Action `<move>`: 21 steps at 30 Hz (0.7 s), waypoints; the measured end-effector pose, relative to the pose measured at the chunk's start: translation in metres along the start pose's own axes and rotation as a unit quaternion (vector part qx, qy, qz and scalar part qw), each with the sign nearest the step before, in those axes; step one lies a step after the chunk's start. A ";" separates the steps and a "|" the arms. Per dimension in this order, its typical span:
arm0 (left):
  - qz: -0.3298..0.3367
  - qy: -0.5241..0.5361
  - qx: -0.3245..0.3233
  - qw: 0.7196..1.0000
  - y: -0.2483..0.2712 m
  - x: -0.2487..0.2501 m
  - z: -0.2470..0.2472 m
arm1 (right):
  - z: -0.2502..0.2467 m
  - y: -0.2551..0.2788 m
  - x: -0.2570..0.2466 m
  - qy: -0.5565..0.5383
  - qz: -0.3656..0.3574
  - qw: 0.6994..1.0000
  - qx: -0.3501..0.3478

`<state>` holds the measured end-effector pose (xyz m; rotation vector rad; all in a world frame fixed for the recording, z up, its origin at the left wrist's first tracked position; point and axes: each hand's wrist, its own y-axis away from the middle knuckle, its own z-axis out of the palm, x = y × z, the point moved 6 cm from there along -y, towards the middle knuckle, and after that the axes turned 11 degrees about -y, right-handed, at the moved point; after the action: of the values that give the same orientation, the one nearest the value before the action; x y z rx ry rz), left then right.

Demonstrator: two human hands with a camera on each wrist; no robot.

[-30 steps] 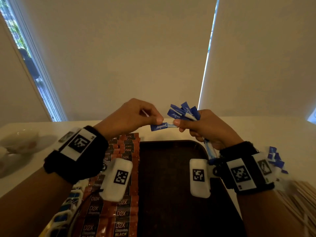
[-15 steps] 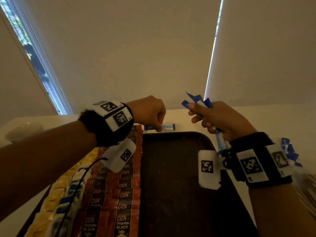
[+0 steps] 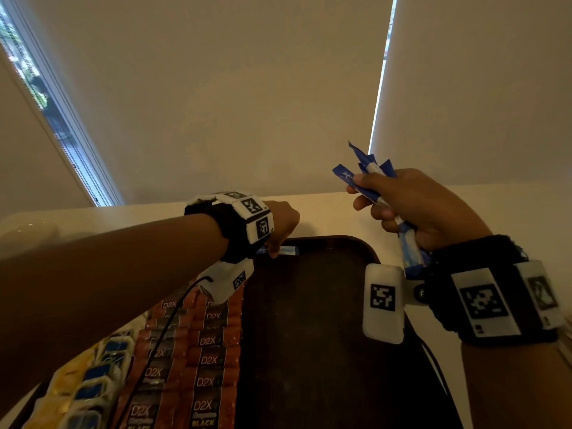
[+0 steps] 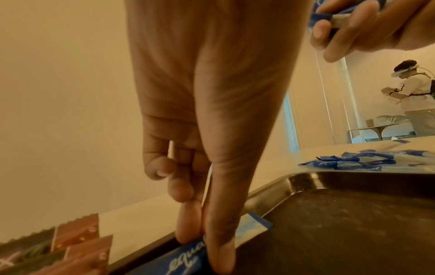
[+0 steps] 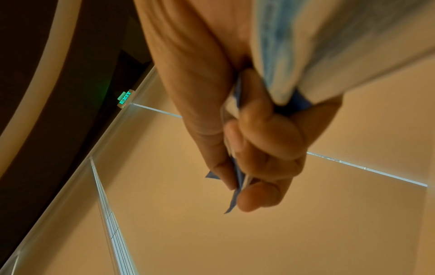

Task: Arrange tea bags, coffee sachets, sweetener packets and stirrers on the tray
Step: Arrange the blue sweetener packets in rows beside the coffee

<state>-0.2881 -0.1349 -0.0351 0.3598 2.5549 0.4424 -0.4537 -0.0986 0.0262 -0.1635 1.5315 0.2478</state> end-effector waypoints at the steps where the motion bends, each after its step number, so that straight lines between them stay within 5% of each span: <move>1: 0.001 -0.004 0.001 1.000 -0.001 0.001 0.000 | 0.000 0.000 0.000 0.002 0.000 1.000 0.000; 11: 0.013 -0.017 0.014 1.000 0.009 0.007 -0.005 | 0.005 0.000 0.004 0.023 0.014 1.000 -0.011; 14: 0.004 0.068 0.093 0.993 0.017 -0.011 -0.025 | 0.009 -0.002 0.008 0.046 0.028 0.998 -0.024; 18: 0.010 0.375 0.246 0.894 0.050 -0.040 -0.066 | 0.015 -0.003 0.013 0.062 0.037 0.996 -0.048; 21: 0.047 0.537 0.210 0.815 0.067 -0.035 -0.069 | 0.022 -0.004 0.016 0.061 0.035 0.995 -0.068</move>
<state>-0.2847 -0.1024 0.0621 0.4810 3.7851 0.0735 -0.4316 -0.0955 0.0109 -0.2366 1.6432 0.4043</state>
